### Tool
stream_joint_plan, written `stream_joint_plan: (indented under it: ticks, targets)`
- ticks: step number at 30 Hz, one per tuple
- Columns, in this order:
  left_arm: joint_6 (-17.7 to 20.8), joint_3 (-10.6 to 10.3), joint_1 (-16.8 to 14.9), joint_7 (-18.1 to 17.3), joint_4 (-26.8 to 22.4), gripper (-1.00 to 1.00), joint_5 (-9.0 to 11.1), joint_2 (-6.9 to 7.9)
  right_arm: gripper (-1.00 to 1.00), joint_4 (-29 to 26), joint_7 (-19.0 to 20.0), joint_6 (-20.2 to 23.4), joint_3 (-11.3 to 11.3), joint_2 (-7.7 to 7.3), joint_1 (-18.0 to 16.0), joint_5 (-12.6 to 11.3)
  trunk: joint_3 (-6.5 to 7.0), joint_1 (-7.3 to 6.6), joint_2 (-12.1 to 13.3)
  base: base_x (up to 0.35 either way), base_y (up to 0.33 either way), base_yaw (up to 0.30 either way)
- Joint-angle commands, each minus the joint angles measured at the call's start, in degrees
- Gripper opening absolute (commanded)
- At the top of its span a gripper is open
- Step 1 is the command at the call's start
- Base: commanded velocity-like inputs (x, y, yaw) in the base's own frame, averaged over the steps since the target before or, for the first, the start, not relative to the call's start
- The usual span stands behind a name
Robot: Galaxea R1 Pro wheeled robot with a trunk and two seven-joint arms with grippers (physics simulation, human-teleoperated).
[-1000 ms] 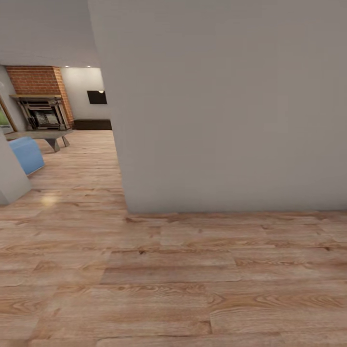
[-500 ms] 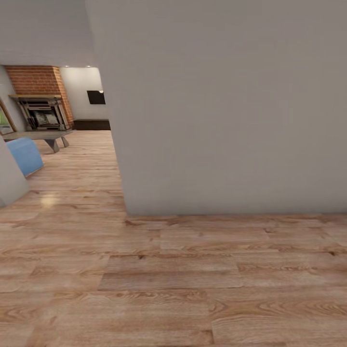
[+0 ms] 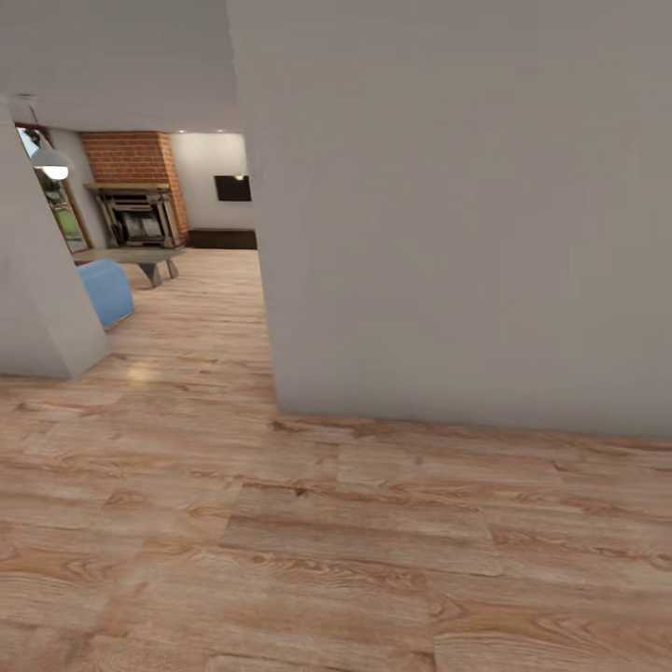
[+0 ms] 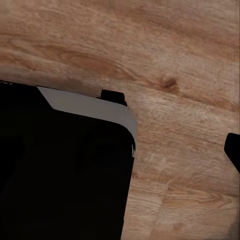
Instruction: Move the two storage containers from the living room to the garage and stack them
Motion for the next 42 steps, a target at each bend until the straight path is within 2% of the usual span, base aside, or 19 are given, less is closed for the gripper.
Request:
stream_joint_plan:
  ticks: [1, 13, 34, 42]
  targets:
    - [0.2, 0.0, 0.0, 0.2, 0.0, 1.00, 0.4, -0.03, 1.00, 0.1, -0.1, -0.2, 0.5, 0.03, 0.0, -0.5, -0.06, 0.00, 0.0, 0.000, 0.000, 0.279]
    - [0.2, 0.0, 0.0, 0.2, 0.0, 1.00, 0.4, -0.03, 1.00, 0.1, -0.2, -0.2, 0.5, 0.03, 0.0, -0.6, -0.06, 0.00, 0.0, 0.000, 0.000, 0.255]
    - [0.2, 0.0, 0.0, 0.2, 0.0, 1.00, 0.4, 0.00, 1.00, 0.1, -0.2, -0.2, 0.6, -0.02, 0.0, -0.6, -0.06, 0.00, 0.0, 0.002, 0.000, 0.008]
    - [-0.2, 0.0, 0.0, 0.2, 0.0, 1.00, 0.4, 0.14, 1.00, 0.1, -0.2, -0.1, 0.6, -0.01, 0.0, -0.6, -0.06, 0.00, 0.0, 0.239, 0.000, 0.001]
